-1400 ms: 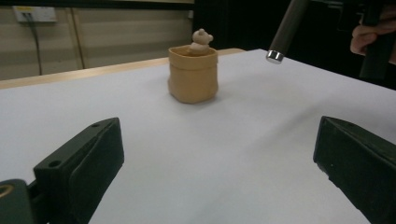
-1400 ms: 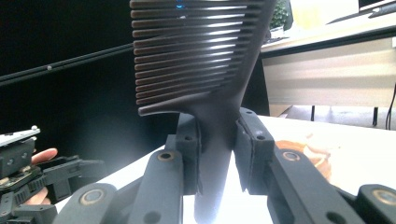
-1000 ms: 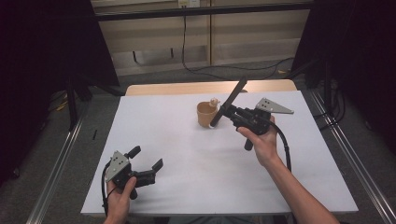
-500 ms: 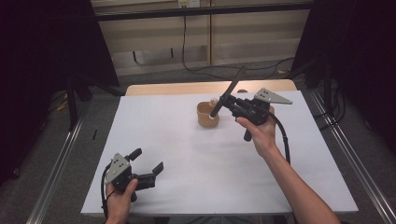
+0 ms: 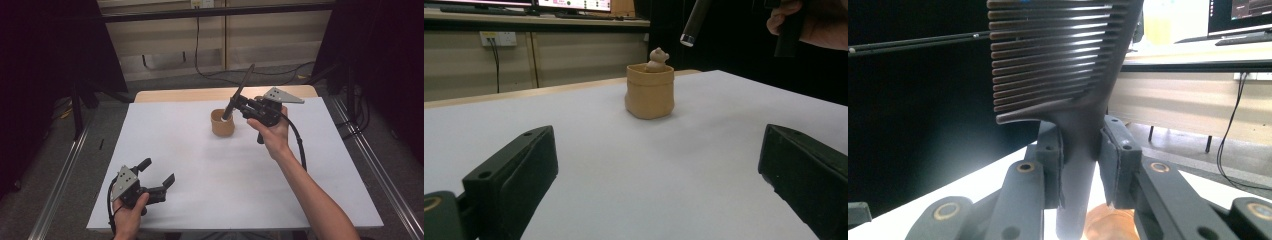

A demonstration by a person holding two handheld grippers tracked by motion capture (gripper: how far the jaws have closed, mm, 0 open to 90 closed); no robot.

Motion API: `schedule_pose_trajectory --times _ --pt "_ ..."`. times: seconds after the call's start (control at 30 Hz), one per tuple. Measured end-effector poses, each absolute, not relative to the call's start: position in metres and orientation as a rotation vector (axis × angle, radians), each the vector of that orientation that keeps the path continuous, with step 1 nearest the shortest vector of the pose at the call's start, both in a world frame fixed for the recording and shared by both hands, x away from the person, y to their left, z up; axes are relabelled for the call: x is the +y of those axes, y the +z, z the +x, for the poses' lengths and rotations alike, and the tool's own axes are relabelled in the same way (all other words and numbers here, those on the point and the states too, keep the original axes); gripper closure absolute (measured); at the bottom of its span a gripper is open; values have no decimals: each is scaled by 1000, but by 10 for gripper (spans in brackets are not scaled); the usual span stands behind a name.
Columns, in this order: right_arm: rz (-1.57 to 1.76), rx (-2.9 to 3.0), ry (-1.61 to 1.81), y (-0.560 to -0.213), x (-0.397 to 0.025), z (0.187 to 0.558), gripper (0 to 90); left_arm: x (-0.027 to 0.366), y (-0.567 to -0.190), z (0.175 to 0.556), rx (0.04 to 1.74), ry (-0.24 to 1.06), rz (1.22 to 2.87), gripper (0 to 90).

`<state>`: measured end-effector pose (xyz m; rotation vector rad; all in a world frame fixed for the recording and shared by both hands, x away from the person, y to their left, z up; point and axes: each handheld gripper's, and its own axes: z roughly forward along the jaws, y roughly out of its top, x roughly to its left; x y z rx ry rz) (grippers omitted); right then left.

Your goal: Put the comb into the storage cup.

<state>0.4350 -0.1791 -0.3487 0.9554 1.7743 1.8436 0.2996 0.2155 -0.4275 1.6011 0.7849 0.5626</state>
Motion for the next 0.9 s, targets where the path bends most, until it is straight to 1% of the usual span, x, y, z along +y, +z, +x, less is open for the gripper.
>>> schedule_pose_trajectory --times 0.57,0.9 --pt "958 1769 1758 -352 -176 463 726 215 -427 298 790 570 1626 27" --pt "940 1814 1704 -365 -164 473 726 218 -426 296 793 569 1600 27"
